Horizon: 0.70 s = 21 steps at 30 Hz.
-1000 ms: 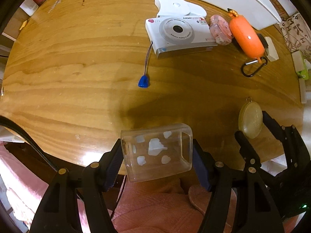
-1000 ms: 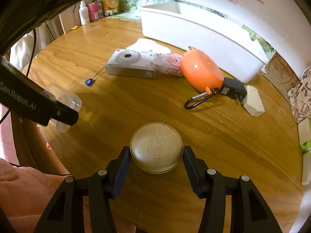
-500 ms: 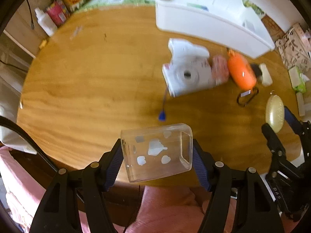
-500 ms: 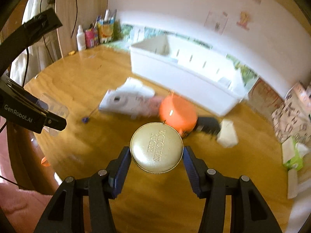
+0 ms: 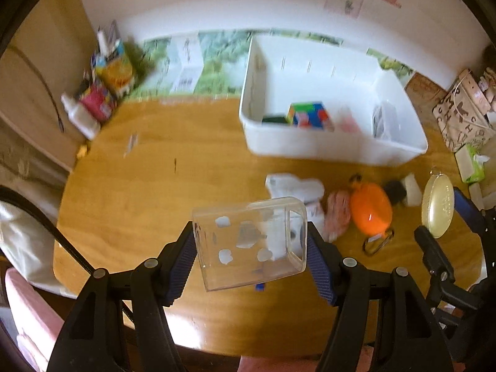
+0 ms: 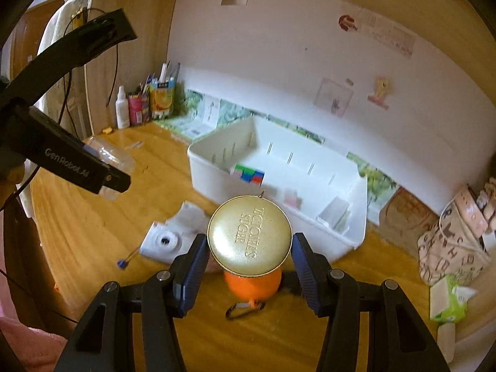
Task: Organize rigid objects
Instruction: 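Carry the clear box with the left tool while the right tool carries the compact over the bin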
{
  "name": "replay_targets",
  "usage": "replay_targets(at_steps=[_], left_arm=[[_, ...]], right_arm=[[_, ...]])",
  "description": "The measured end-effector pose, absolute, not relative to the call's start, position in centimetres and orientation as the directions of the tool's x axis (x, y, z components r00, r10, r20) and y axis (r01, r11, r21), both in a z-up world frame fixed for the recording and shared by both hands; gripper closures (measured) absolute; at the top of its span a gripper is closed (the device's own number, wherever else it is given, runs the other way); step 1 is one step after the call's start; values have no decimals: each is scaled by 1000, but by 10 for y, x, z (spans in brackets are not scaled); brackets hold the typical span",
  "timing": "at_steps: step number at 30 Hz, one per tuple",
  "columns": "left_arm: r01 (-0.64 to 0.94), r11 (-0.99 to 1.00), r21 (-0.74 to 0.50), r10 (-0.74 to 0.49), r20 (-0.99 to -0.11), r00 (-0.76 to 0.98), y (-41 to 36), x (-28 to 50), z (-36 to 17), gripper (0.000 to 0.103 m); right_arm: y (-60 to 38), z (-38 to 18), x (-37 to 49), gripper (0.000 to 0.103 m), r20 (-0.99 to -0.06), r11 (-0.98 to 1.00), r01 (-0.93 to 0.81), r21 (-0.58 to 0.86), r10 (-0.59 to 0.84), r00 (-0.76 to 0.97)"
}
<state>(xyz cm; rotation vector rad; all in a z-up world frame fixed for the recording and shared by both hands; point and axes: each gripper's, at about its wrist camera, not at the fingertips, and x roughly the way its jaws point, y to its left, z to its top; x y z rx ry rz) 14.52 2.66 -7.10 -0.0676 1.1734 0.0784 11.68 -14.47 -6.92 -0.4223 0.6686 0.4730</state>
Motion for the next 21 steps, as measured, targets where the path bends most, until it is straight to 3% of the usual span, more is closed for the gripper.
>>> replay_targets(at_steps=[21], left_arm=[[-6,994,-106,-83,-817,571,17,242,-57,33]], right_arm=[[-148,-80,209,48,-584,878,-460,-134,305,752]])
